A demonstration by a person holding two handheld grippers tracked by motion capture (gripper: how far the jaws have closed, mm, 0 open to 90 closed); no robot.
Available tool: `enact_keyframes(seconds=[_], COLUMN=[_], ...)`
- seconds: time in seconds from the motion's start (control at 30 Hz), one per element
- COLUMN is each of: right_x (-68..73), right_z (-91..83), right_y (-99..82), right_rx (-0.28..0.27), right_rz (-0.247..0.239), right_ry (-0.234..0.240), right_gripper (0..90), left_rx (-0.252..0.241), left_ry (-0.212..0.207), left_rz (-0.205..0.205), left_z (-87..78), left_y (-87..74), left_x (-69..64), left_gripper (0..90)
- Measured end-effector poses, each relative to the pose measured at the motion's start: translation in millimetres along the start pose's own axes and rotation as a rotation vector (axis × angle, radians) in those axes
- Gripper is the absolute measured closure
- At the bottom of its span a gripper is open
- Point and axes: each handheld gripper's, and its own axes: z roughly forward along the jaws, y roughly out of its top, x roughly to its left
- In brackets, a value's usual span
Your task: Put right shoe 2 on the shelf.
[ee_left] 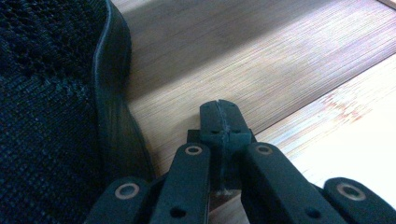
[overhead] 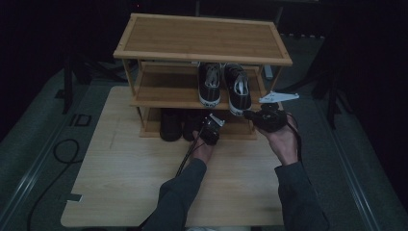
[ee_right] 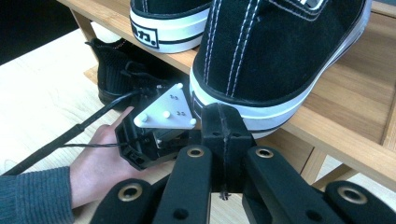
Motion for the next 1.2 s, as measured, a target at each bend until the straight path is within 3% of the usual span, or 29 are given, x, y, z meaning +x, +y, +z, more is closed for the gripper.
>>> enact_keyframes(seconds=[0.33, 0.6, 0.9, 1.2], right_x=[-4.5, -1.2, 0.5, 4.3], right_z=[3.9, 9.1, 15.8, 23.5], right_y=[3.4, 7.7, 13.0, 18.4], right_rx=[0.008, 0.013, 0.02, 0.026], right_rz=[-0.019, -0.034, -0.043, -0.056], right_ry=[0.022, 0.036, 0.029, 0.053], right_gripper=[90.0, 90.0, 90.0, 90.0], left_rx=[-0.001, 0.001, 0.0, 0.001], left_ry=[0.002, 0.011, 0.008, 0.007], left_rz=[-0.001, 0.013, 0.001, 0.003], left_z=[0.0, -0.3, -0.2, -0.2], left_y=[-0.1, 0.3, 0.0, 0.1], left_x=[-0.2, 0.8, 0.1, 0.2], left_gripper=[90.0, 90.0, 90.0, 90.0])
